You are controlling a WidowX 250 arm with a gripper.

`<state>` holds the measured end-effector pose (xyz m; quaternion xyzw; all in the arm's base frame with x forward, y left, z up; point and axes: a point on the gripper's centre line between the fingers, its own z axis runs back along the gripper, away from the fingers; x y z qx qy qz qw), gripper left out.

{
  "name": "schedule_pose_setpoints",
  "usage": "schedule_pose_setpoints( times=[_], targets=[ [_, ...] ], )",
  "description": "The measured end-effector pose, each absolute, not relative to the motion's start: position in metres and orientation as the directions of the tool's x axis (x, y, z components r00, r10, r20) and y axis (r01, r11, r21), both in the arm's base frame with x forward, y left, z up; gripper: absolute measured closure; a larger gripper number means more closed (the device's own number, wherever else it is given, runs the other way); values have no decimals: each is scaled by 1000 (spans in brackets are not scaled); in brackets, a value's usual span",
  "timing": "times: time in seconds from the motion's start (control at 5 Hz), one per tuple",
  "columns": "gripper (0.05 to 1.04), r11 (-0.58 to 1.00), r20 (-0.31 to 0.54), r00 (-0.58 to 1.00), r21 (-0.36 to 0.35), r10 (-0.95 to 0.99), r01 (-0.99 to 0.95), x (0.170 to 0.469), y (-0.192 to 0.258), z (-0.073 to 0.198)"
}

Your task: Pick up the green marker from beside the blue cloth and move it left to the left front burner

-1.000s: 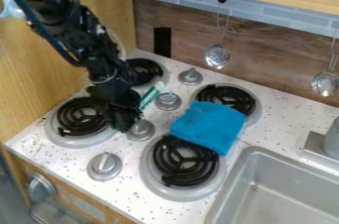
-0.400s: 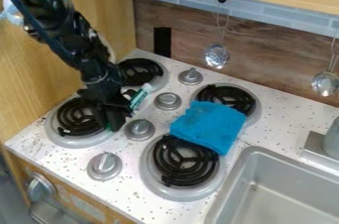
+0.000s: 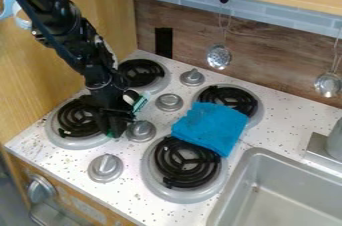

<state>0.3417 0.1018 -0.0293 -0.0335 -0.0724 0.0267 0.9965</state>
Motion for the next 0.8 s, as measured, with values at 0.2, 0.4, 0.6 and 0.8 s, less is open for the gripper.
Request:
schedule_pose_setpoints(
  times=[0.2, 0.4, 0.6, 0.8],
  targets=[
    [436, 996, 133, 989, -76, 65, -55, 342, 100, -29],
    [226, 995, 134, 989, -88, 67, -56, 341, 97, -28],
    [84, 994, 179, 981, -101, 69, -52, 333, 93, -4],
    [82, 996, 231, 972, -90, 48, -28, 322, 89, 32]
  ],
)
